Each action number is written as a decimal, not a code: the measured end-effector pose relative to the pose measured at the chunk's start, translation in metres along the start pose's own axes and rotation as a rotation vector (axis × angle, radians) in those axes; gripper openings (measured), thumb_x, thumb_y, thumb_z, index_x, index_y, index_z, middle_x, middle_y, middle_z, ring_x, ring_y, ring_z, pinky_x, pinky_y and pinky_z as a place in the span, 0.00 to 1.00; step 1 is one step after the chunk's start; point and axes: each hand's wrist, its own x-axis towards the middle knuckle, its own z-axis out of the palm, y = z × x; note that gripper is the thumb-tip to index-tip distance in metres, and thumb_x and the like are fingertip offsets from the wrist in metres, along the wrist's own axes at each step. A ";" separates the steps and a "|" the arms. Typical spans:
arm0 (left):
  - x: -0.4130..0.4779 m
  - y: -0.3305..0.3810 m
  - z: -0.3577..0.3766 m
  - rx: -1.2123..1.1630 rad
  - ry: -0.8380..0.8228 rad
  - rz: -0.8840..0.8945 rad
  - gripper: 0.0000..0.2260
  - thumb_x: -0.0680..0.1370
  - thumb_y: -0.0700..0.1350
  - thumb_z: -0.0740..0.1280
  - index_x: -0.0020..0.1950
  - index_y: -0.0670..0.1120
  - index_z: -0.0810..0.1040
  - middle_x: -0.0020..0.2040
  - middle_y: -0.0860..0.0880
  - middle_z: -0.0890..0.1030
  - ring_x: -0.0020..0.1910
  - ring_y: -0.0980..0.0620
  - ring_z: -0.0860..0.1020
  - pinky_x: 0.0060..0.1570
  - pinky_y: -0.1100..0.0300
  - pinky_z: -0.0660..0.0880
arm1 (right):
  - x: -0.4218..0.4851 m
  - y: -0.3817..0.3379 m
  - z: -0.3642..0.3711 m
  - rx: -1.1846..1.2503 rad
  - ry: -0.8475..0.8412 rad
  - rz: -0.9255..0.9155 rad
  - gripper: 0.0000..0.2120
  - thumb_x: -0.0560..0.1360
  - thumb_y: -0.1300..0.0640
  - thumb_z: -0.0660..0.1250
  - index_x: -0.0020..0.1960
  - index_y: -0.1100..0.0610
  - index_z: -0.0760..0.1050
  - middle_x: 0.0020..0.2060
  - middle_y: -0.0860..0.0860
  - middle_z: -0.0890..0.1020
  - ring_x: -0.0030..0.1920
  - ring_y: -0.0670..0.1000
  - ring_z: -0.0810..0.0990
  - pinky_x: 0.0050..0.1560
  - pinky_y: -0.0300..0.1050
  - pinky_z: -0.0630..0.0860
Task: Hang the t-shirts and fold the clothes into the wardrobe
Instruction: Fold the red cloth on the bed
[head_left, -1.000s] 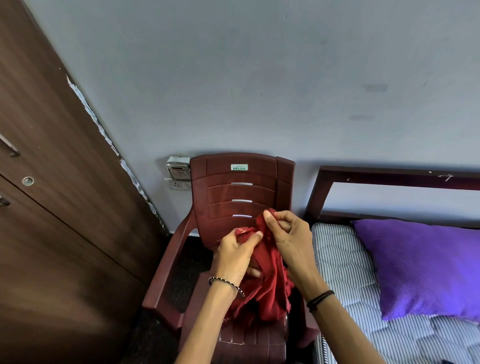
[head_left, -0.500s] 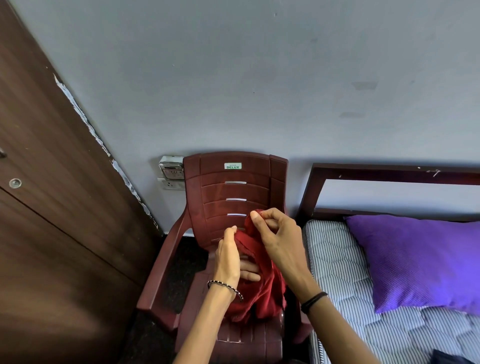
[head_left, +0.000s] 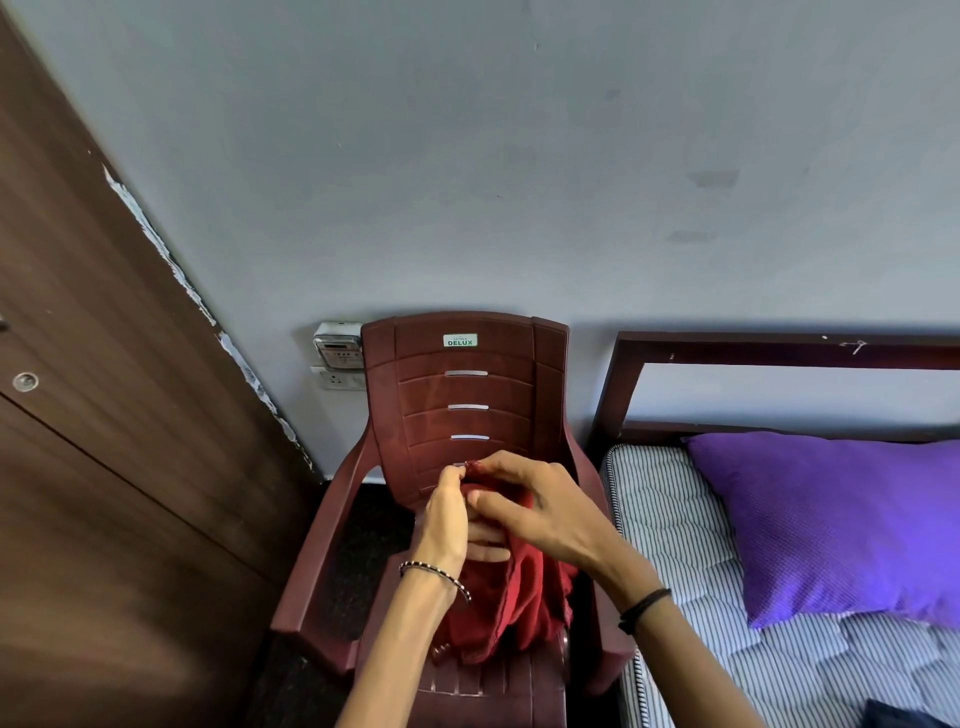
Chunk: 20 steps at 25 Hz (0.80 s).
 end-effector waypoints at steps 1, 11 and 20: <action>0.001 0.000 -0.003 0.004 -0.003 -0.007 0.23 0.83 0.53 0.54 0.53 0.36 0.80 0.41 0.40 0.83 0.32 0.45 0.83 0.24 0.55 0.78 | -0.002 0.001 -0.001 0.012 -0.055 0.012 0.14 0.77 0.52 0.71 0.63 0.50 0.80 0.55 0.41 0.85 0.59 0.38 0.81 0.62 0.37 0.75; -0.004 -0.008 0.002 0.158 -0.266 -0.039 0.38 0.80 0.68 0.43 0.64 0.41 0.78 0.60 0.44 0.82 0.59 0.48 0.80 0.62 0.49 0.74 | -0.006 0.004 0.017 0.042 0.072 0.027 0.14 0.77 0.64 0.60 0.54 0.53 0.82 0.46 0.44 0.86 0.50 0.44 0.83 0.54 0.40 0.78; -0.015 -0.024 0.005 0.373 -0.268 0.175 0.28 0.82 0.63 0.47 0.67 0.49 0.77 0.61 0.53 0.80 0.55 0.54 0.80 0.60 0.56 0.74 | -0.002 0.020 0.001 0.648 0.388 0.280 0.09 0.78 0.69 0.70 0.54 0.59 0.83 0.47 0.54 0.88 0.51 0.50 0.87 0.55 0.40 0.80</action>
